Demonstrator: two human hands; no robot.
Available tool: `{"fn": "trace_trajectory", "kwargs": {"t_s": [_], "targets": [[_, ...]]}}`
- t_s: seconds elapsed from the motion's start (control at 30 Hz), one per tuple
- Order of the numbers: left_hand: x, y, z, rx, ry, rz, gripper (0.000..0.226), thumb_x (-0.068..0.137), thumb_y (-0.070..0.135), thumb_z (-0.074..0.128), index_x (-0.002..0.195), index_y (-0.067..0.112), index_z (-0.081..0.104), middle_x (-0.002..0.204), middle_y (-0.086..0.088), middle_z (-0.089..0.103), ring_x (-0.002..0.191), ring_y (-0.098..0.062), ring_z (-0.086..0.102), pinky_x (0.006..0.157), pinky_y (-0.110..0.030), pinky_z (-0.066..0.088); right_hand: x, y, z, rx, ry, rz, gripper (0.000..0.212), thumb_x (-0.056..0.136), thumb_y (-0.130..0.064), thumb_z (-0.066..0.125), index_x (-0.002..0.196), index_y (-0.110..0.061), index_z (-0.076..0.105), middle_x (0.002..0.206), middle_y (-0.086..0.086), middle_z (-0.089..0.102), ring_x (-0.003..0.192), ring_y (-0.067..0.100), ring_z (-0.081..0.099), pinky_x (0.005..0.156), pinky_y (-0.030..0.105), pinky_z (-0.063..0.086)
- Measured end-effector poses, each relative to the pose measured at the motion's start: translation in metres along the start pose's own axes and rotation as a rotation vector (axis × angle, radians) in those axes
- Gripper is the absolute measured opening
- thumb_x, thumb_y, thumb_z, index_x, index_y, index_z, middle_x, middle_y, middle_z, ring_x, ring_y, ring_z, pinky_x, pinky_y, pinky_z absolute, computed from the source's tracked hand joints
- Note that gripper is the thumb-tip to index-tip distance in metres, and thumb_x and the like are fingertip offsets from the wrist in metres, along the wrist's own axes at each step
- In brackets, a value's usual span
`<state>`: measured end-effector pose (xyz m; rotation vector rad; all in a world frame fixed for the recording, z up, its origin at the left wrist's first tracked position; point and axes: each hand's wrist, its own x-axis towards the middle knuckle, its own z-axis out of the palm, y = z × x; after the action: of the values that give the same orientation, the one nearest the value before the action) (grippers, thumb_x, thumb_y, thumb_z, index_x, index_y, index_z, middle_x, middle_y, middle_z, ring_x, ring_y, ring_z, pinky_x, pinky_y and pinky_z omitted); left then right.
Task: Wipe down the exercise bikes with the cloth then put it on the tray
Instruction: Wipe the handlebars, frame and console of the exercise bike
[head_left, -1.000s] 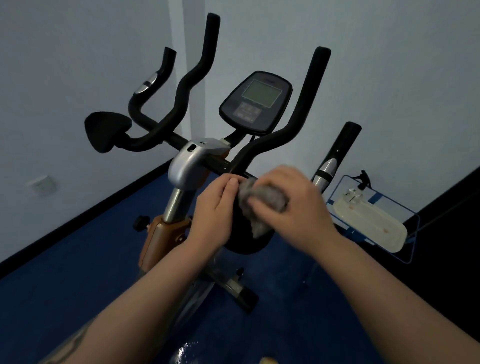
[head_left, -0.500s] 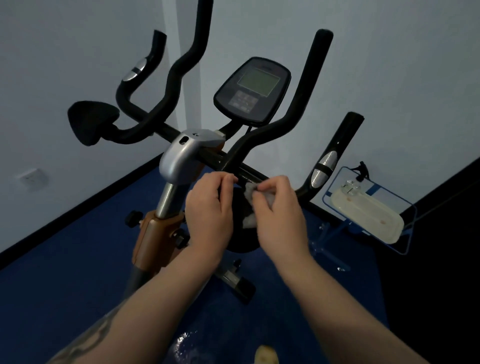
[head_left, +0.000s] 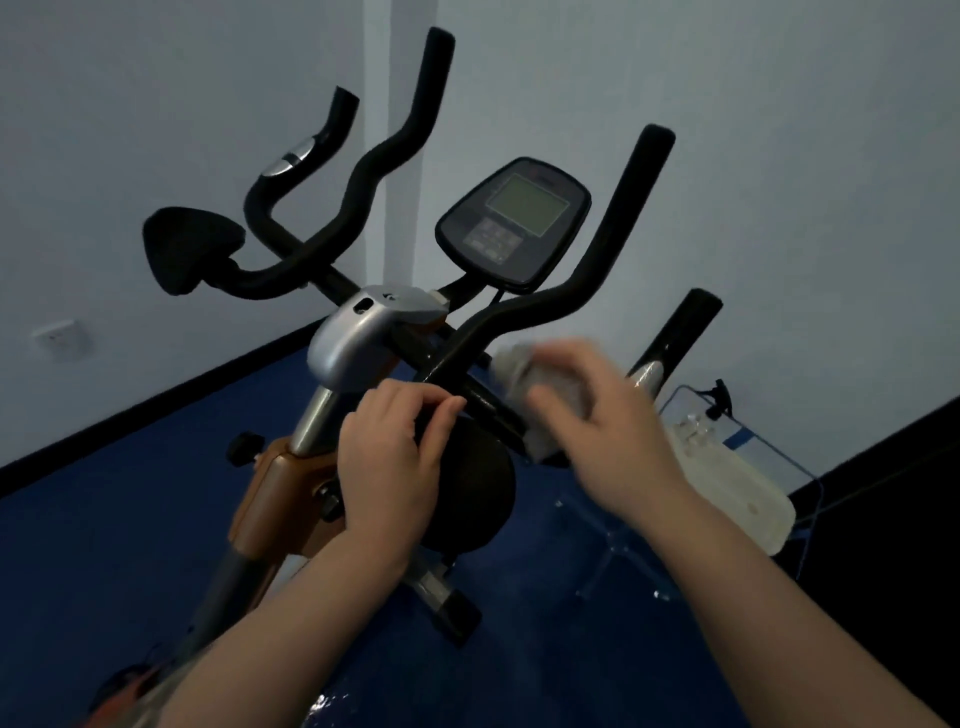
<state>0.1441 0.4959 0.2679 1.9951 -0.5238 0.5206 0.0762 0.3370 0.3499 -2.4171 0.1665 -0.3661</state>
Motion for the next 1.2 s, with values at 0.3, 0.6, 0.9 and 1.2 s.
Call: {"fn": "trace_trajectory", "kwargs": {"t_s": [0.3, 0.6, 0.9, 1.2], "targets": [[-0.001, 0.001, 0.003, 0.058, 0.045, -0.031, 0.027, 0.09, 0.038, 0.051, 0.083, 0.017, 0.066, 0.078, 0.005, 0.06, 0.074, -0.014, 0.057, 0.064, -0.045, 0.049, 0.021, 0.022, 0.034, -0.703, -0.264, -0.127, 0.034, 0.097, -0.047, 0.035, 0.119, -0.023, 0.047, 0.104, 0.0, 0.067, 0.087, 0.023, 0.064, 0.061, 0.033, 0.038], [-0.002, 0.003, 0.001, 0.051, 0.04, -0.049, 0.028, 0.091, 0.037, 0.05, 0.083, 0.015, 0.066, 0.079, 0.003, 0.06, 0.074, -0.014, 0.058, 0.065, -0.044, 0.049, 0.024, 0.036, 0.027, -0.644, -0.393, -0.134, 0.042, 0.098, -0.053, 0.025, 0.124, -0.025, 0.042, 0.091, 0.0, 0.064, 0.075, 0.02, 0.059, 0.06, 0.034, 0.04], [-0.002, 0.003, 0.002, 0.026, 0.034, -0.049, 0.026, 0.091, 0.035, 0.051, 0.082, 0.015, 0.066, 0.078, 0.004, 0.059, 0.073, -0.013, 0.057, 0.064, -0.044, 0.049, 0.061, 0.016, 0.059, -0.373, -0.351, -0.048, 0.032, 0.102, -0.031, 0.031, 0.107, -0.011, 0.054, 0.094, 0.009, 0.061, 0.085, 0.027, 0.059, 0.077, 0.047, 0.05], [-0.003, -0.001, 0.004, -0.007, 0.042, -0.03, 0.023, 0.091, 0.032, 0.053, 0.082, 0.016, 0.065, 0.078, 0.005, 0.06, 0.073, -0.013, 0.058, 0.063, -0.045, 0.048, 0.059, 0.017, 0.052, -0.589, -0.437, -0.231, 0.031, 0.103, -0.034, 0.028, 0.114, -0.013, 0.047, 0.097, 0.008, 0.056, 0.082, 0.027, 0.058, 0.073, 0.048, 0.051]]}}
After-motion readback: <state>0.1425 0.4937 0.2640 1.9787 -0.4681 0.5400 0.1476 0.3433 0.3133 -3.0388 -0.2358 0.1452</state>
